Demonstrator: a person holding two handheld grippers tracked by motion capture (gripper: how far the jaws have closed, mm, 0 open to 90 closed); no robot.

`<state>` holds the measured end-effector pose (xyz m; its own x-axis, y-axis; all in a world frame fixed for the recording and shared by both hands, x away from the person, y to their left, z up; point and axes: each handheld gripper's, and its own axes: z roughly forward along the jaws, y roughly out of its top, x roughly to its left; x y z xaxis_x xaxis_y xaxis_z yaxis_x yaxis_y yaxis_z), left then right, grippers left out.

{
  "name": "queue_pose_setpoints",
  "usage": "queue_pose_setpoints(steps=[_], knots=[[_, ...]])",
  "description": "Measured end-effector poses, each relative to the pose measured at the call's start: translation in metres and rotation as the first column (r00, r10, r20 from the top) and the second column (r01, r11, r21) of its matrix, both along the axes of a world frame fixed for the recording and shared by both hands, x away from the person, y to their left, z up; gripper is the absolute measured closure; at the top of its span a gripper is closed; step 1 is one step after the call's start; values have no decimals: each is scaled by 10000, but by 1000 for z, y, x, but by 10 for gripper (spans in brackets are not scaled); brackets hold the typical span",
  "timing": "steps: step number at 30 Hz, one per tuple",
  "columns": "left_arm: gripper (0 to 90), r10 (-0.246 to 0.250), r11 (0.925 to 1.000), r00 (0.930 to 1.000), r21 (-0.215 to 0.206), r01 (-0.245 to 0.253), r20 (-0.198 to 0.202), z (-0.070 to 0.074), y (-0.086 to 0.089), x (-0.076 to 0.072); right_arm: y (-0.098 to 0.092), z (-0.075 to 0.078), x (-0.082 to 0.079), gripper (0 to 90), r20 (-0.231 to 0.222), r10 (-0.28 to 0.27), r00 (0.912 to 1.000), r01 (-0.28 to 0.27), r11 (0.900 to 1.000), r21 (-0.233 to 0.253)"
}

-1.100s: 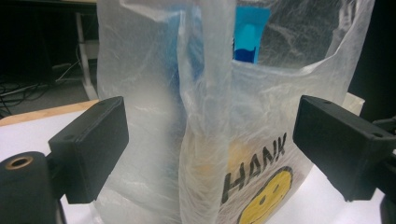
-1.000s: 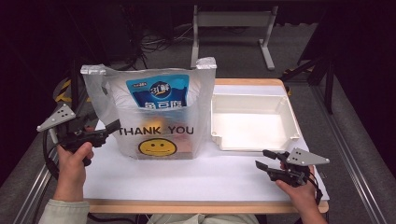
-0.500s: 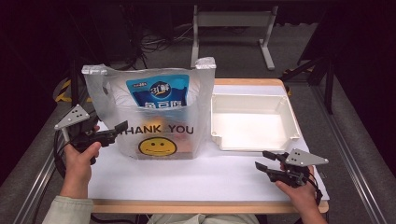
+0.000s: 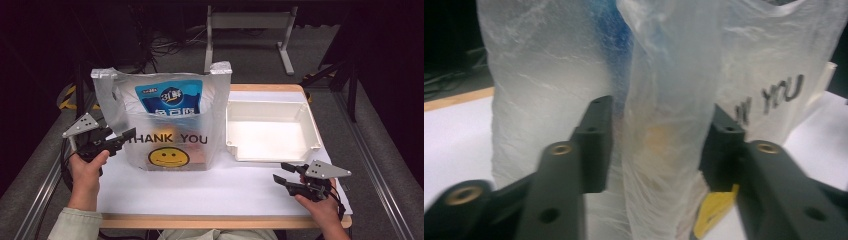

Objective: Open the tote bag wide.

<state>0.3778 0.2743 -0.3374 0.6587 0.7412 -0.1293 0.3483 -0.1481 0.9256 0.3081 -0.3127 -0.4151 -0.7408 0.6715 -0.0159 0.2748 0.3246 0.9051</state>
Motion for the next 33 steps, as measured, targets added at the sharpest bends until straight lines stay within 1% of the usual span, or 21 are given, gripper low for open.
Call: queue_pose_setpoints(steps=[2, 3, 5, 8, 11, 15, 18, 20, 22, 24, 25, 27, 30, 33], knots=[[706, -6, 9999, 9999, 107, 5, 125, 0, 0, -1, 0, 0, 0, 480, -17, 11, 10000, -11, 10000, -23], [743, 47, 9999, 9999, 134, -49, 126, 0, -1, -2, 0, 0, 0, 481, -21, 15, 10000, -15, 10000, -25], [797, 37, 9999, 9998, 155, -40, 205, 1, -1, -3, 0, 0, 0, 481, -11, 23, 10000, -23, 10000, -30], [850, 9, 9998, 9997, 191, -13, 227, 1, 0, -4, 1, 0, 0, 481, -37, 57, 10000, -57, 10000, -29], [881, 20, 9998, 9998, 188, -24, 211, 1, 0, -4, 2, 0, 0, 482, -30, 58, 10000, -59, 10000, -56], [897, 120, 9997, 9998, 196, -123, 149, 0, 0, -2, 6, 5, 5, 482, 33, 5, 10000, -5, 9998, 178], [898, 64, 9997, 9999, 232, -67, 141, 0, 0, -2, 12, 10, 6, 482, 220, 98, 9997, -101, 9999, 108], [898, 94, 9996, 9998, 273, -99, 180, 0, 0, -3, 14, 13, 7, 481, 224, 129, 9997, -131, 9999, 86], [898, 73, 9997, 9999, 224, -76, 151, 0, 0, -3, 16, 17, 7, 481, 232, 114, 9997, -116, 9999, 97], [898, 55, 9997, 9999, 217, -57, 92, 0, 1, -3, 19, 24, 9, 481, 183, 160, 9997, -166, 9994, 301], [898, 54, 9997, 9999, 240, -57, 112, 0, 1, -3, 23, 28, 11, 480, 162, 234, 9996, -240, 9989, 408], [898, 45, 9997, 9999, 227, -47, 93, 0, 1, -3, 32, 37, 15, 474, 209, 324, 9993, -331, 9988, 364], [898, 46, 9998, 9999, 217, -48, 90, -1, 1, -3, 50, 51, 23, 459, 401, 737, 9965, -750, 9967, 320], [898, 20, 9999, 10000, 150, -21, 60, -2, 2, -3, 66, 64, 32, 449, 515, 1023, 9934, -1041, 9940, 338]])
